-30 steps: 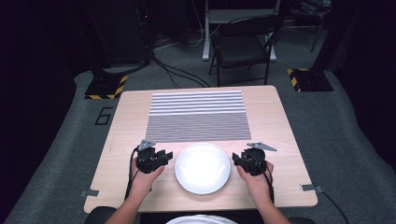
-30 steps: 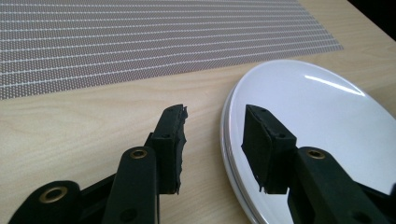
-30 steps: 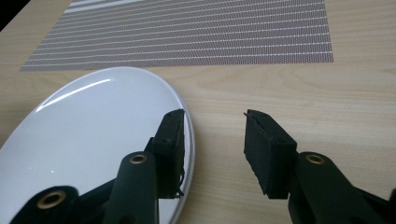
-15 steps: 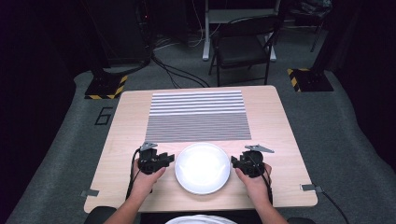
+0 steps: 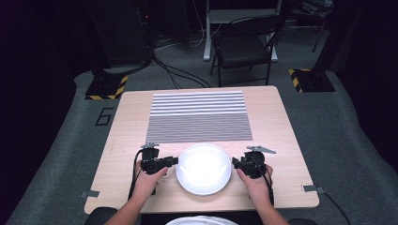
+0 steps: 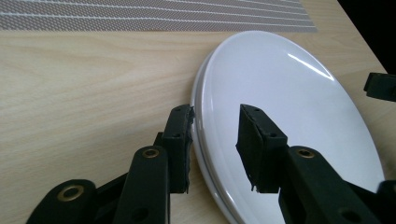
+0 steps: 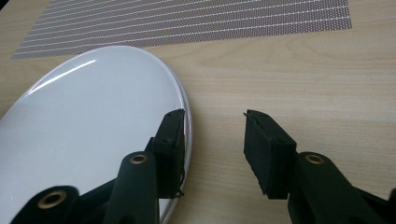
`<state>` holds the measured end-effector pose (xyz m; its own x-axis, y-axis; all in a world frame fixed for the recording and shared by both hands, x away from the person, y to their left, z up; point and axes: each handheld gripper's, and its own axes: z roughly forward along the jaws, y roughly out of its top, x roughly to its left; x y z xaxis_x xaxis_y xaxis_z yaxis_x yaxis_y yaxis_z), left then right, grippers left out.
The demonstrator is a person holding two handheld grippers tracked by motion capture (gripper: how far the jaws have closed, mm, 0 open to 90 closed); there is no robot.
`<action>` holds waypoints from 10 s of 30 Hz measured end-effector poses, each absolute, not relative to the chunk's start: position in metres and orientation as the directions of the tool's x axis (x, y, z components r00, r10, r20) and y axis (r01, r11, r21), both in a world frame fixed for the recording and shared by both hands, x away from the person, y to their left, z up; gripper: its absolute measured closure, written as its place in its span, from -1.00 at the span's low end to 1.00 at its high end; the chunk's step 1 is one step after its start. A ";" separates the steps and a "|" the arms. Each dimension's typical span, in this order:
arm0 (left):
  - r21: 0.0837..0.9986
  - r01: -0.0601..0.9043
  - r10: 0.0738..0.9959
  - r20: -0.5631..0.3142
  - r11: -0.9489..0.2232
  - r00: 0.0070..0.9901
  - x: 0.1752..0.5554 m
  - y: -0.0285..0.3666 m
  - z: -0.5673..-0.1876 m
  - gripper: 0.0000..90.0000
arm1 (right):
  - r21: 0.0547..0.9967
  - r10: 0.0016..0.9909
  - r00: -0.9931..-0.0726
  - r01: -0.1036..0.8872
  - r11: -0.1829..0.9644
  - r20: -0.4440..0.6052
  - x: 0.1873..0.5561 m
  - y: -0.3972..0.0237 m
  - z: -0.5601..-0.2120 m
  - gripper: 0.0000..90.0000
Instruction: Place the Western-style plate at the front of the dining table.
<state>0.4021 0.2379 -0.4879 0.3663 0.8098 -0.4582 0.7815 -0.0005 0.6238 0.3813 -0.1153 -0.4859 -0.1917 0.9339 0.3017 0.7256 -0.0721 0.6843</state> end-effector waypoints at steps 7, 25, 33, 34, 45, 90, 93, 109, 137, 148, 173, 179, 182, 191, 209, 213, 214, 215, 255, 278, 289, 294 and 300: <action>0.608 0.794 0.807 -0.461 -0.015 0.368 0.403 0.230 -0.491 0.44 | 0.674 0.930 -0.183 0.734 -0.085 0.317 0.382 -0.117 -0.487 0.28; 0.610 0.792 0.785 -0.474 -0.035 0.400 0.402 0.227 -0.493 0.43 | 0.648 0.923 -0.205 0.760 -0.059 0.324 0.382 -0.111 -0.494 0.23; 0.611 0.791 0.789 -0.466 -0.041 0.401 0.401 0.223 -0.495 0.39 | 0.630 0.918 -0.243 0.777 -0.009 0.313 0.383 -0.100 -0.501 0.17; 0.612 0.789 0.789 -0.463 -0.045 0.404 0.401 0.223 -0.495 0.39 | 0.616 0.916 -0.235 0.788 -0.017 0.326 0.383 -0.099 -0.501 0.16; 0.613 0.789 0.786 -0.468 -0.041 0.404 0.400 0.217 -0.496 0.39 | 0.610 0.921 -0.239 0.793 0.001 0.309 0.381 -0.090 -0.501 0.18; 0.618 0.783 0.759 -0.475 -0.071 0.444 0.425 0.177 -0.503 0.46 | 0.630 0.928 -0.132 0.766 -0.127 0.347 0.398 -0.131 -0.484 0.37; 0.620 0.781 0.759 -0.472 -0.076 0.449 0.424 0.175 -0.504 0.46 | 0.629 0.931 -0.134 0.768 -0.118 0.339 0.397 -0.133 -0.482 0.39; 0.610 0.788 0.756 -0.477 -0.082 0.449 0.423 0.172 -0.507 0.46 | 0.600 0.950 -0.154 0.799 -0.042 0.272 0.381 -0.137 -0.474 0.48; 0.624 0.773 0.764 -0.445 -0.109 0.467 0.400 0.164 -0.503 0.37 | 0.602 0.935 -0.114 0.790 -0.119 0.335 0.370 -0.143 -0.486 0.52; 0.634 0.764 0.781 -0.413 -0.123 0.469 0.396 0.159 -0.500 0.33 | 0.606 0.940 -0.106 0.786 -0.120 0.323 0.366 -0.140 -0.487 0.44; 0.641 0.762 0.793 -0.416 -0.091 0.444 0.404 0.166 -0.487 0.30 | 0.582 0.926 -0.123 0.804 -0.117 0.357 0.371 -0.129 -0.479 0.18; 0.647 0.757 0.799 -0.406 -0.092 0.444 0.407 0.168 -0.484 0.30 | 0.573 0.921 -0.121 0.810 -0.123 0.369 0.375 -0.127 -0.478 0.18; 0.644 0.760 0.807 -0.399 -0.092 0.436 0.408 0.170 -0.484 0.30 | 0.581 0.923 -0.127 0.806 -0.117 0.363 0.377 -0.125 -0.476 0.18; 0.649 0.758 0.819 -0.398 -0.067 0.413 0.415 0.177 -0.481 0.30 | 0.590 0.917 -0.136 0.798 -0.123 0.375 0.384 -0.116 -0.470 0.18; 0.668 0.743 0.850 -0.365 -0.044 0.379 0.432 0.186 -0.471 0.28 | 0.601 0.916 -0.151 0.791 -0.114 0.372 0.403 -0.100 -0.465 0.18; 0.663 0.748 0.853 -0.371 -0.034 0.368 0.435 0.189 -0.472 0.28 | 0.606 0.914 -0.153 0.786 -0.119 0.377 0.407 -0.098 -0.460 0.18; 0.662 0.749 0.853 -0.371 -0.032 0.366 0.435 0.189 -0.472 0.28 | 0.615 0.915 -0.156 0.780 -0.118 0.372 0.408 -0.097 -0.459 0.18; 0.662 0.749 0.854 -0.372 -0.032 0.364 0.436 0.190 -0.472 0.28 | 0.615 0.913 -0.155 0.779 -0.121 0.377 0.409 -0.096 -0.458 0.18; 0.669 0.743 0.856 -0.393 0.015 0.336 0.460 0.203 -0.455 0.29 | 0.636 0.919 -0.186 0.767 -0.085 0.347 0.442 -0.083 -0.445 0.18; 0.679 0.734 0.863 -0.385 0.024 0.328 0.476 0.209 -0.439 0.29 | 0.652 0.919 -0.202 0.755 -0.074 0.339 0.457 -0.076 -0.428 0.18; 0.687 0.727 0.862 -0.383 0.025 0.333 0.481 0.211 -0.430 0.29 | 0.652 0.914 -0.202 0.754 -0.084 0.352 0.464 -0.076 -0.422 0.18; 0.687 0.726 0.860 -0.385 0.026 0.334 0.484 0.212 -0.427 0.29 | 0.656 0.915 -0.208 0.751 -0.077 0.345 0.466 -0.074 -0.421 0.18; 0.691 0.722 0.859 -0.392 0.039 0.330 0.488 0.212 -0.423 0.30 | 0.655 0.916 -0.206 0.752 -0.077 0.344 0.470 -0.074 -0.419 0.18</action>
